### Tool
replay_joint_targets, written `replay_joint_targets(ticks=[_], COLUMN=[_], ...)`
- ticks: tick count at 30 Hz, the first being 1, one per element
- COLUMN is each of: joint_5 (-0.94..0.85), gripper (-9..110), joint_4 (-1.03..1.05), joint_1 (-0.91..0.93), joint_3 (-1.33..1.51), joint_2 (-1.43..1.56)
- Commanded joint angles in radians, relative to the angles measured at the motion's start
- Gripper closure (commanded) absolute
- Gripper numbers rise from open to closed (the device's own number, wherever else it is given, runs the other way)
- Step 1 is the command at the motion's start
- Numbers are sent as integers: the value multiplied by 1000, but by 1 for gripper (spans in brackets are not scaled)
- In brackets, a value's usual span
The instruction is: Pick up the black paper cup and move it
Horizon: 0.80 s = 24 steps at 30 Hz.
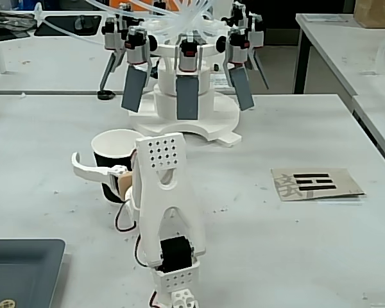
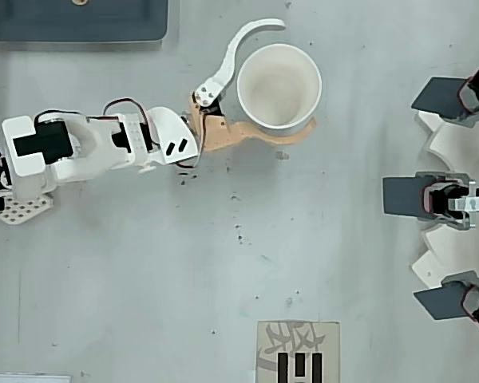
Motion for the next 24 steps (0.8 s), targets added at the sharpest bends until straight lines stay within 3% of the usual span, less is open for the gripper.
replay_joint_targets(ticks=[1, 24], joint_5=[8, 18], gripper=[65, 85], joint_4=[9, 9], joint_1=[-9, -11], joint_3=[-49, -52], joint_2=[8, -12])
